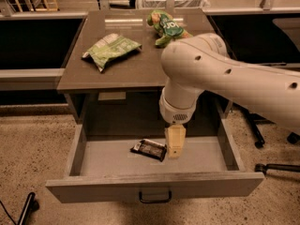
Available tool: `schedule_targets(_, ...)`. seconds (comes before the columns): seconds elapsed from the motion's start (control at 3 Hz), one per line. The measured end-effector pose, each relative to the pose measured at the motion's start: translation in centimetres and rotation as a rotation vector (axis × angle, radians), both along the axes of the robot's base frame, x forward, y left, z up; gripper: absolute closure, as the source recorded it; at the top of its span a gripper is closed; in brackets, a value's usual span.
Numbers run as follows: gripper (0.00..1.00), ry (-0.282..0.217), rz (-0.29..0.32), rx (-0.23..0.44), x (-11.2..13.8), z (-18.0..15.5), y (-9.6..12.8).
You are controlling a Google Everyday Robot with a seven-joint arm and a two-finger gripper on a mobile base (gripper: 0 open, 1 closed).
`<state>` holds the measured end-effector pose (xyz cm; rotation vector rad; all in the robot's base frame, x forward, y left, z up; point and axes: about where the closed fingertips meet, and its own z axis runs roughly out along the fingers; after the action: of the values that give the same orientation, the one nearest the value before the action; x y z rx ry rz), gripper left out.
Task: Pick rxbar chocolate from top drawer and place on counter
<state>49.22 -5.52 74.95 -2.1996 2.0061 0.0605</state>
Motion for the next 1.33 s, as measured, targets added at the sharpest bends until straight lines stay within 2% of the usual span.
schedule_targets(0.33, 0.1, -0.034, -0.017, 0.038, 2.3, -2.4, 0.7)
schedule_targets(0.67, 0.14, -0.012, -0.055, 0.086, 3.5, -5.8, 1.4)
schedule_targets(1.0, 0.31, 0.0, -0.057, 0.117, 3.8, -9.2, 3.9)
schedule_targets(1.33, 0.34, 0.007, -0.045, 0.16, 4.2, -11.6, 6.7)
